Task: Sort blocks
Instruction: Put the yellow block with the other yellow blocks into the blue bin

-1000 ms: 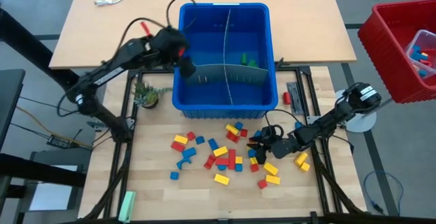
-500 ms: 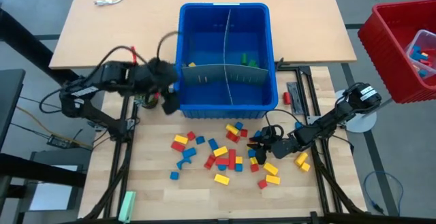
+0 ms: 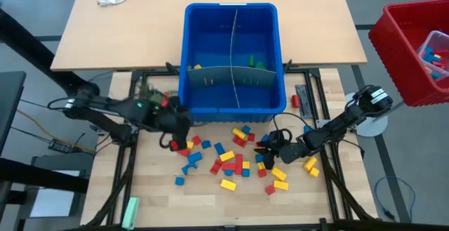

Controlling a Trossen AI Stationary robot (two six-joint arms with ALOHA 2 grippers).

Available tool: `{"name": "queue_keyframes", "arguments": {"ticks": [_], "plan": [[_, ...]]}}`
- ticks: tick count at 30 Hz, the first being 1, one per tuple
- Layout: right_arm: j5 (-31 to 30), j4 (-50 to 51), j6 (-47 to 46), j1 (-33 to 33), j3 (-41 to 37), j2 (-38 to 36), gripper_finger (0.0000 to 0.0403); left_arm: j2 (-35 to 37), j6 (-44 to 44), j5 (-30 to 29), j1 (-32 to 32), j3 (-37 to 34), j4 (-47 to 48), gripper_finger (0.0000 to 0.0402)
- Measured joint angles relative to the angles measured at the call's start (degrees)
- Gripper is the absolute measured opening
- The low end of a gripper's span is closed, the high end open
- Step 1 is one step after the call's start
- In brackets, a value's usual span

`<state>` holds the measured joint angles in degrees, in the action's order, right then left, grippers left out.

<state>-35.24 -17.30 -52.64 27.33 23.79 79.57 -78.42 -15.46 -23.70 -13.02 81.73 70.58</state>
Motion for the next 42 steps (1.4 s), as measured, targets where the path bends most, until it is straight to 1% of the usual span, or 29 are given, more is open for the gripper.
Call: {"name": "queue_keyframes", "arguments": {"ticks": [4,7,10,14,21,25,30,35,38,42], "plan": [[0.20,-0.02,0.00,0.01,0.00,0.00,0.0151,-1.39,0.07,2.97,-0.92,-8.09,-2.36,0.0237],[0.24,-0.02,0.02,0.01,0.00,0.00,0.0151,-1.78,0.28,4.57,-1.59,-12.72,-4.94,0.0236],[0.26,-0.02,0.20,0.00,0.00,0.00,0.0151,-1.78,0.68,6.60,-2.04,-16.85,-9.57,0.0236],[0.32,-0.02,0.22,-0.02,0.00,0.01,0.0151,-1.80,4.66,9.45,-2.07,-22.59,-16.33,0.0236],[0.31,-0.02,0.17,-0.03,0.00,0.01,0.0151,-1.85,14.40,10.19,-1.26,-32.07,-30.74,0.0236],[0.31,-0.02,0.17,-0.04,0.00,0.00,0.0151,-1.85,17.75,10.66,-0.48,-36.10,-36.65,0.0236],[0.28,0.00,0.17,-0.04,0.00,0.00,0.0151,-1.85,21.38,11.29,0.52,-40.68,-41.62,0.0235],[0.24,0.00,0.17,-0.04,0.00,0.00,0.0151,-1.85,22.93,10.14,1.77,-44.15,-47.05,0.0224],[0.24,0.00,0.17,-0.04,0.00,0.01,0.0151,-1.85,23.22,10.71,2.17,-45.20,-47.64,0.0215],[0.24,0.02,0.17,-0.05,0.00,0.00,0.0151,-1.85,24.04,14.26,2.10,-46.08,-47.81,0.0208]]}}
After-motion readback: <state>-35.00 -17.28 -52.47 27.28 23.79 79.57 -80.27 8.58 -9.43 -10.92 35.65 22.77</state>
